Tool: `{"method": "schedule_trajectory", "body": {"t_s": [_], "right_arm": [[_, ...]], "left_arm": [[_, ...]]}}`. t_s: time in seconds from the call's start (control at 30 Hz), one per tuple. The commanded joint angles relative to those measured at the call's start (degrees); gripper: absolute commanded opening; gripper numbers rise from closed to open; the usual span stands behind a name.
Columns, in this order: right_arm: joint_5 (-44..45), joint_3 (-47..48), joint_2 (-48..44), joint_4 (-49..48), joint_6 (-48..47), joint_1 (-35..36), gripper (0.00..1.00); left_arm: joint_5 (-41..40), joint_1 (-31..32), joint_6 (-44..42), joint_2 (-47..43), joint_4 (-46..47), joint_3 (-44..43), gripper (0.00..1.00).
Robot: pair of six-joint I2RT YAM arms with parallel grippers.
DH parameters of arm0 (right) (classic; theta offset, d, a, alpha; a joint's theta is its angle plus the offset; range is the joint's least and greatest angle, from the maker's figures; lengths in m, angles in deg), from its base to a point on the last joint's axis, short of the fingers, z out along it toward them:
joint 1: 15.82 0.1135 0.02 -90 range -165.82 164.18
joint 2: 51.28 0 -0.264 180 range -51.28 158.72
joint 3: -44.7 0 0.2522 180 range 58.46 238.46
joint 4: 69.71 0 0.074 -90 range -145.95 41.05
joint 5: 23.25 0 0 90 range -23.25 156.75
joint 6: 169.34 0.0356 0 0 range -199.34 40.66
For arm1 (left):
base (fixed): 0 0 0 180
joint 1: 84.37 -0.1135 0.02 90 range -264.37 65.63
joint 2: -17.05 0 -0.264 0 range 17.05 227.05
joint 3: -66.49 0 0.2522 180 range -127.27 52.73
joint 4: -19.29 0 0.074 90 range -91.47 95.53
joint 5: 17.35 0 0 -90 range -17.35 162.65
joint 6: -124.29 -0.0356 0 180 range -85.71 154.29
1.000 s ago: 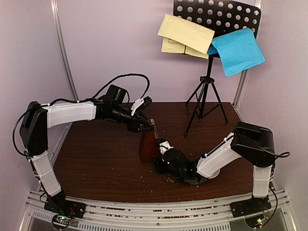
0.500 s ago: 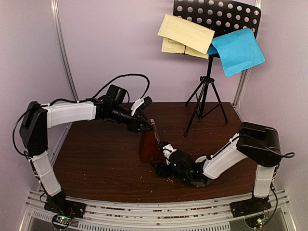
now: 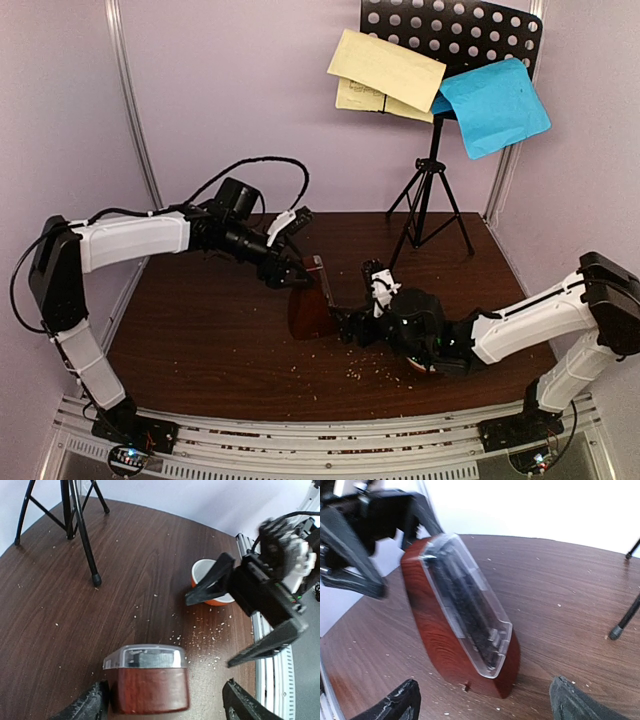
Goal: Pack up the instrument practice props
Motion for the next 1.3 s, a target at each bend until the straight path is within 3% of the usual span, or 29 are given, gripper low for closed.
{"method": "schedule_trajectory", "body": {"t_s": [0.0,0.17,0.27,0.43,0.7,0.83,0.97,1.27], "right_arm": [[6.79,4.12,-0.33,12.12,5.63,-0.87,0.91],[3.94,10.1,2.7,21.59,12.23,-6.27,0.85],[1.72,13.52,6.15,24.09,12.29,-8.25,0.84],[0.79,21.09,15.02,28.44,10.91,-9.08,0.81],[-4.39,27.55,22.28,25.91,2.37,-2.82,0.81],[-7.41,34.57,28.12,25.24,2.08,0.0,0.79],[-12.05,41.95,34.52,23.93,3.21,1.73,0.72],[-19.82,58.66,46.74,22.27,6.26,5.8,0.69]], "left_arm": [[2.91,0.64,-1.65,-5.41,0.4,0.78,0.82],[-6.57,-1.32,1.76,-13.68,7.58,4.83,0.83],[-17.68,-4.19,5.46,-18.11,12.82,8.24,0.84],[-37.57,-5.02,9.06,-20.95,13.75,10.09,0.85],[-40.56,-4.98,10.44,-23.22,15.79,11.71,0.85],[-41.24,-5.04,10.66,-23.9,16.5,12.33,0.85],[-42.89,-5.02,10.55,-24.65,16.72,12.69,0.85],[-45.0,-5.07,10.39,-26.41,18.01,13.84,0.86]]}}
